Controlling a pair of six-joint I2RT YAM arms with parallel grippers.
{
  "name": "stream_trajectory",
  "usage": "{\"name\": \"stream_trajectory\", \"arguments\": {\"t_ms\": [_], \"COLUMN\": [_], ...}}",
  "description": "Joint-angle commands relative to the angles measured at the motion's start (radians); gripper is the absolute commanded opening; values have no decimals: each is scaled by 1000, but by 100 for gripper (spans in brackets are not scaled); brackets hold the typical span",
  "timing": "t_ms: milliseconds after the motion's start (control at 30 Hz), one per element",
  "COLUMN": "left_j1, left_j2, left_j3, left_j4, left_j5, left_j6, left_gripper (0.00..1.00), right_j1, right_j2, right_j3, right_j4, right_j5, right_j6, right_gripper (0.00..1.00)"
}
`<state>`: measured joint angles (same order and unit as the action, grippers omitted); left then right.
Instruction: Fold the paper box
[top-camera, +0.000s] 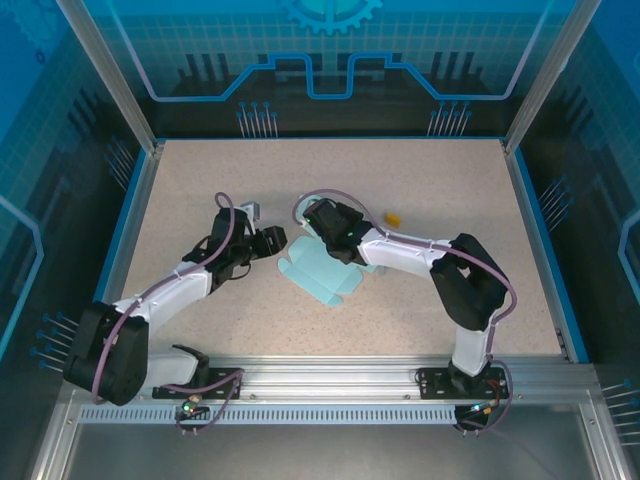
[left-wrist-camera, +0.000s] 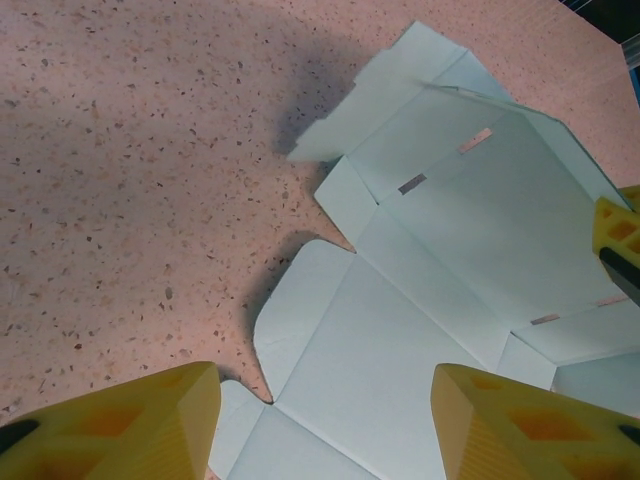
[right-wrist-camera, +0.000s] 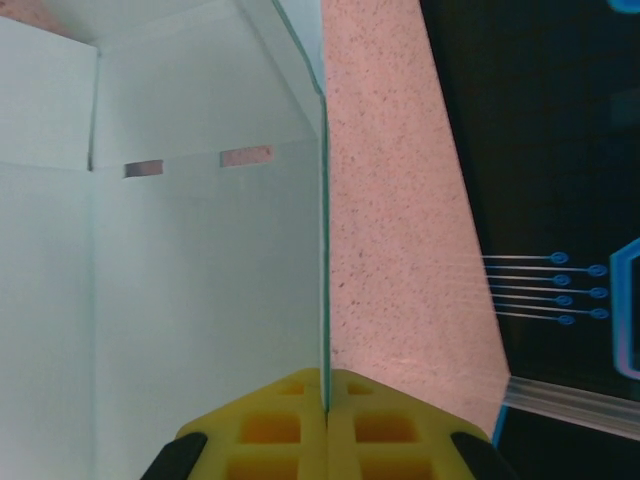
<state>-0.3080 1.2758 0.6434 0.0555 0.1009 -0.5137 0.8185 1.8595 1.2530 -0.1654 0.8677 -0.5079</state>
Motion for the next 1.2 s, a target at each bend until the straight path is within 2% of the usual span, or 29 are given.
{"name": "stream_trajectory", "arguments": {"t_ms": [0, 200, 300, 433, 633, 833, 1167], "left_j1": [16, 28, 38, 41, 43, 43, 44], "left_j2": [-29, -30, -39, -62, -100, -116, 61], "left_j3": [-16, -18, -17, -11, 13, 77, 234], "left_j4": [-26, -37, -45, -46, -27, -22, 5], "left_j5": [-11, -25, -27, -17, 71, 156, 303], "left_j6": [34, 23, 26, 30, 20, -26, -103], "left_gripper": [60, 60, 60, 61, 65, 66, 64], "right_j1": [32, 40, 36, 25, 3, -11, -11], "right_j2": [37, 52, 20, -49, -137, -167, -192], "right_j3": [-43, -78, -67, -58, -57, -61, -84], "right_j4": [153, 246, 185, 77, -21, -57, -45], "right_j5": [89, 127, 79, -46, -200, -264, -294], "right_j6": [-111, -154, -107, -32, 46, 84, 108], "right_gripper": [0, 0, 0, 0, 0, 0, 0]}}
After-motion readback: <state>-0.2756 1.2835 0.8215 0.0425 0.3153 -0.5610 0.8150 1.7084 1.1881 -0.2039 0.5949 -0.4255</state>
